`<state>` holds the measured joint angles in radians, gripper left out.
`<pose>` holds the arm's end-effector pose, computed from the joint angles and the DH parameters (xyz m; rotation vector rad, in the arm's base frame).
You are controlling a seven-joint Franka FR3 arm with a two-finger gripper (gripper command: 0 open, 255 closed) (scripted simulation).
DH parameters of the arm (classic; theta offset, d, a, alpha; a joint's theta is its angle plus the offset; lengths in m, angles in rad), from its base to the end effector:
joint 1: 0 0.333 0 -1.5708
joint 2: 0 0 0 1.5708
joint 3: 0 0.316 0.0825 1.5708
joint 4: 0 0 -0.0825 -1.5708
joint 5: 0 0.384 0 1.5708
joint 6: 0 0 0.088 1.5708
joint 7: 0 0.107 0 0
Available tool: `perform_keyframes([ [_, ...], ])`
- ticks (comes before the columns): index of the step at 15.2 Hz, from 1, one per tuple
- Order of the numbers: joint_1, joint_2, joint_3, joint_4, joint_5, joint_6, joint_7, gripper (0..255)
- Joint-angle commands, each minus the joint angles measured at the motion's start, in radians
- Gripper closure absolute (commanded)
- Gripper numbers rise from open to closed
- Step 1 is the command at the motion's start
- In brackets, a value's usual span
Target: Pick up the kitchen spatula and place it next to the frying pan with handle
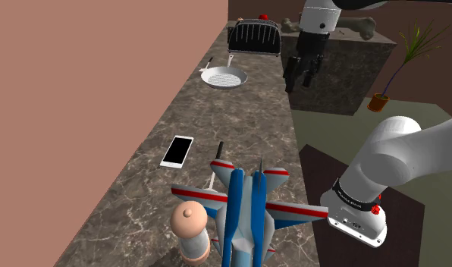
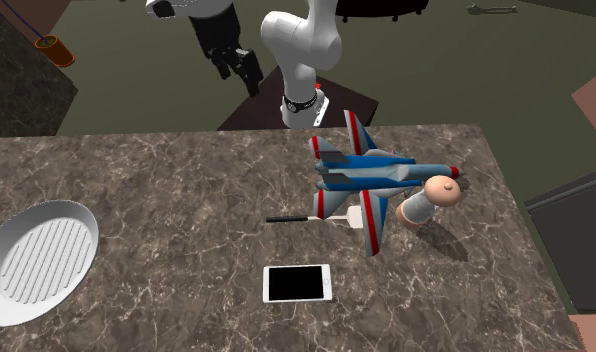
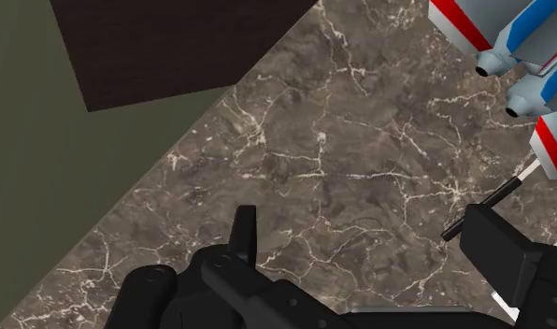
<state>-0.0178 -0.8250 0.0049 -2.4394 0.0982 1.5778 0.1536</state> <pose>0.2953 0.0070 0.5640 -3.0380 0.2598 0.0657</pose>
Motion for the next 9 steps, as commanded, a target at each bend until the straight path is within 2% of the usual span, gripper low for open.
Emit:
perform_keyframes([
  [1,0.000,0.000,0.000,0.000,0.000,0.000,0.000,0],
  [9,-0.003,-0.031,0.261,-0.147,0.149,0.201,0.381,0],
])
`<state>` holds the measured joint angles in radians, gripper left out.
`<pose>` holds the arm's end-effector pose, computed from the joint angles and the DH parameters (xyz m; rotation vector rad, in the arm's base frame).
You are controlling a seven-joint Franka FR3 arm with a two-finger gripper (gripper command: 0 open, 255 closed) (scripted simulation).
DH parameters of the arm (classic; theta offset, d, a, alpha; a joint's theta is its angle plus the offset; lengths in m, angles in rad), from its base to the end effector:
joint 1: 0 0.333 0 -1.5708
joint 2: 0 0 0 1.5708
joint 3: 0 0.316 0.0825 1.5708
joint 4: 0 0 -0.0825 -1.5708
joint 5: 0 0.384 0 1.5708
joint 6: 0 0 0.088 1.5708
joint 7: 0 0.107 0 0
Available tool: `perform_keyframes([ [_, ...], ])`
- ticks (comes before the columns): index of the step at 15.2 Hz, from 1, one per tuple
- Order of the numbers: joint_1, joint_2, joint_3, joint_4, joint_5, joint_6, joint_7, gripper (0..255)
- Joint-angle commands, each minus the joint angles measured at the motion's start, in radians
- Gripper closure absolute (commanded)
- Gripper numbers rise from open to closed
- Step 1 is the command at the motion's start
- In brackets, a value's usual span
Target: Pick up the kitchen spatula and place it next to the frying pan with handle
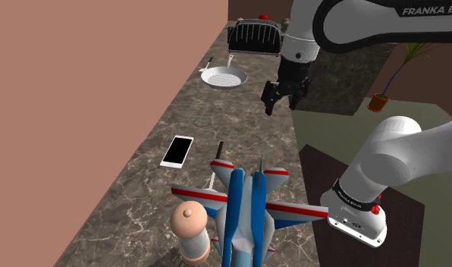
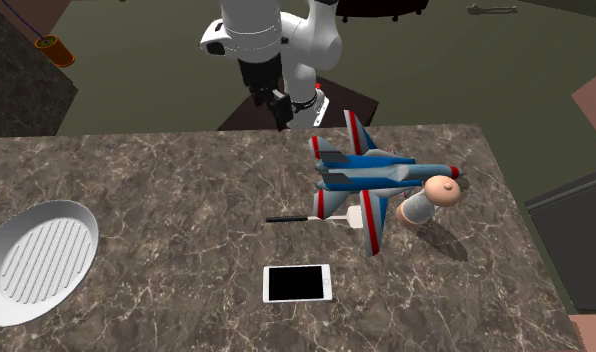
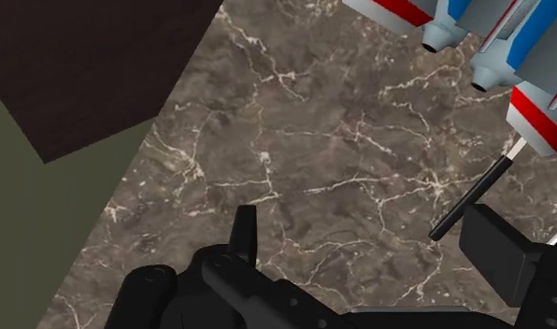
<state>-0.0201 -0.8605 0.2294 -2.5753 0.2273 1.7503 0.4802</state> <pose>0.2912 0.0914 0.5164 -3.0284 0.5905 -0.0138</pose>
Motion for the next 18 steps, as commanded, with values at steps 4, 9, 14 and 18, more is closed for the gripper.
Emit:
perform_keyframes([
  [4,-0.012,0.062,0.182,-0.029,0.082,0.145,0.248,0],
  [9,-0.069,0.195,0.379,0.002,0.117,0.296,0.497,0],
  [14,-0.203,0.379,0.603,0.086,0.062,0.437,0.777,0],
  [18,-0.398,0.569,0.836,0.184,-0.098,0.525,1.060,0],
])
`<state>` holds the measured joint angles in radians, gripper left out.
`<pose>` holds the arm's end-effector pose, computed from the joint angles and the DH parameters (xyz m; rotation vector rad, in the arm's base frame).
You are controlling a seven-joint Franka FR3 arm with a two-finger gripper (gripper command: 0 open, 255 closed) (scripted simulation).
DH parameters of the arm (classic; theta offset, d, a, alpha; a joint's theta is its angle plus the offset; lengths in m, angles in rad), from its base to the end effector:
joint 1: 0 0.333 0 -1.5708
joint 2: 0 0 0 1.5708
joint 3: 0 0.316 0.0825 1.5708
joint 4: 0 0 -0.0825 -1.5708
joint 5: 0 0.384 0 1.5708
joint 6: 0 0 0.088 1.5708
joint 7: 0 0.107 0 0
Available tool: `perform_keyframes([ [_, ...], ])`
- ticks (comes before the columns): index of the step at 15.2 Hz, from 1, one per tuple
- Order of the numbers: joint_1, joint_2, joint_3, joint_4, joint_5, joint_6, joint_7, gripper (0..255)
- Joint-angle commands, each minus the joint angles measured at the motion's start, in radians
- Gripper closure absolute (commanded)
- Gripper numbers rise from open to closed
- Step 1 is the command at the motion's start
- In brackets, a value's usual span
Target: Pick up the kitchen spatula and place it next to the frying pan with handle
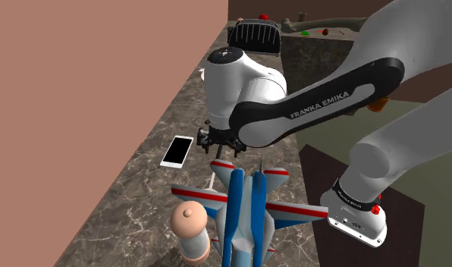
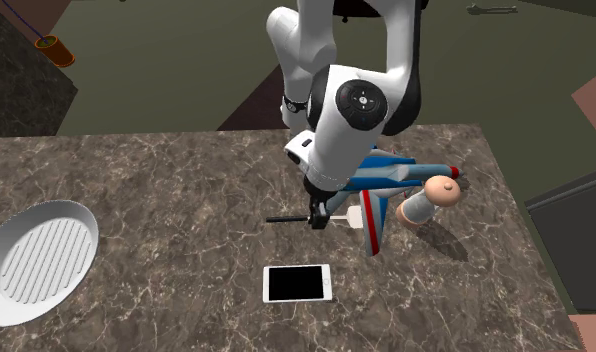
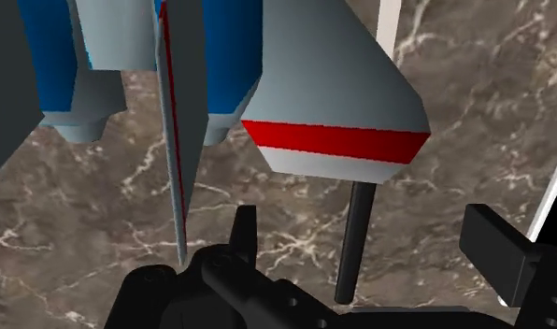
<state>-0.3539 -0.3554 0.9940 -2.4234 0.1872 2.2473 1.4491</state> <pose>0.3685 0.2830 0.3830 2.7493 -1.4136 0.2289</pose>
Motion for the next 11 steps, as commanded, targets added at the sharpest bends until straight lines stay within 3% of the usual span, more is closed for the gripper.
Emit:
perform_keyframes([
  [1,-0.071,0.068,0.079,0.035,-0.063,0.029,0.099,0],
  [8,-0.161,0.184,0.172,-0.005,-0.187,0.142,0.191,0],
  [11,-0.160,0.184,0.171,-0.005,-0.187,0.142,0.191,0],
])
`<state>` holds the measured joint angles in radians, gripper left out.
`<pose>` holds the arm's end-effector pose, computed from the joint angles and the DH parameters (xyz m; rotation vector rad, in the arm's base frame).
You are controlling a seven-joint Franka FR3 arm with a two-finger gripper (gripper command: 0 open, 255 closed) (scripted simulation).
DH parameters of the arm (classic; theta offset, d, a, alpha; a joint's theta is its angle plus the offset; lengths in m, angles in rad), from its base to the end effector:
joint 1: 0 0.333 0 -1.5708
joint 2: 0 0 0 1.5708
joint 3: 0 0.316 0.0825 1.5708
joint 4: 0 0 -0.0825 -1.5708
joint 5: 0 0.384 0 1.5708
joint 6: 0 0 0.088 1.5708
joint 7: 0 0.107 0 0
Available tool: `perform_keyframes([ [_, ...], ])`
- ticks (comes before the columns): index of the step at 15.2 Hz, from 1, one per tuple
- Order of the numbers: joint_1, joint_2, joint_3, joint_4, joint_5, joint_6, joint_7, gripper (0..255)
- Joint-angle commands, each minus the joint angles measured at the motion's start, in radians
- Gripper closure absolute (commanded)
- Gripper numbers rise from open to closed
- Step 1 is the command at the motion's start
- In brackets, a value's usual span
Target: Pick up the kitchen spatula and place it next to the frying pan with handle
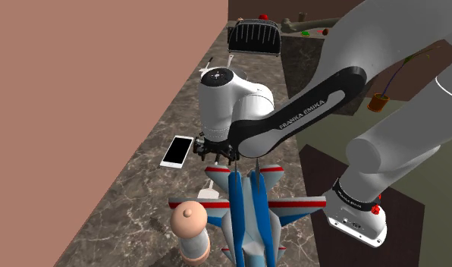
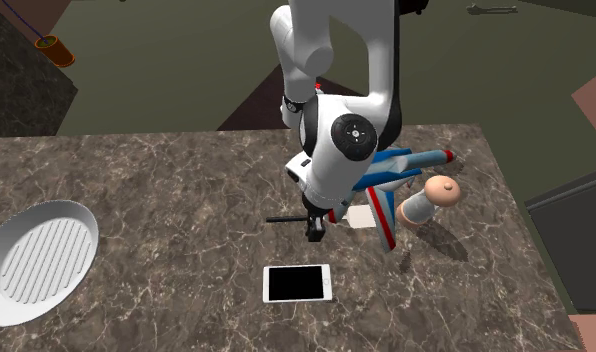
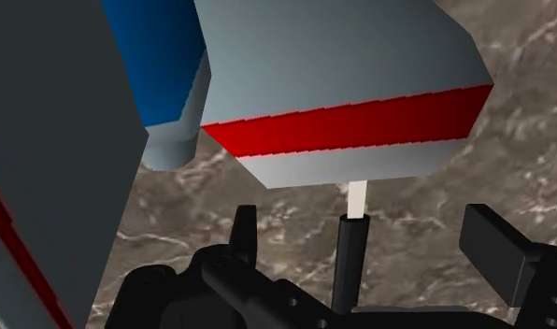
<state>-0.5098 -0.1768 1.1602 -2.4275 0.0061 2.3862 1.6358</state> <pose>0.3840 0.2894 0.3365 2.7201 -1.4739 0.2417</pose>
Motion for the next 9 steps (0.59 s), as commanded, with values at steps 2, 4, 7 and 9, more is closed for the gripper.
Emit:
perform_keyframes([
  [2,-0.004,0.006,0.005,-0.001,-0.006,0.003,0.005,0],
  [4,-0.004,0.006,0.005,-0.001,-0.006,0.003,0.005,0],
  [7,-0.004,0.006,0.005,-0.001,-0.006,0.003,0.005,255],
  [9,-0.004,0.006,0.005,-0.001,-0.006,0.003,0.005,255],
])
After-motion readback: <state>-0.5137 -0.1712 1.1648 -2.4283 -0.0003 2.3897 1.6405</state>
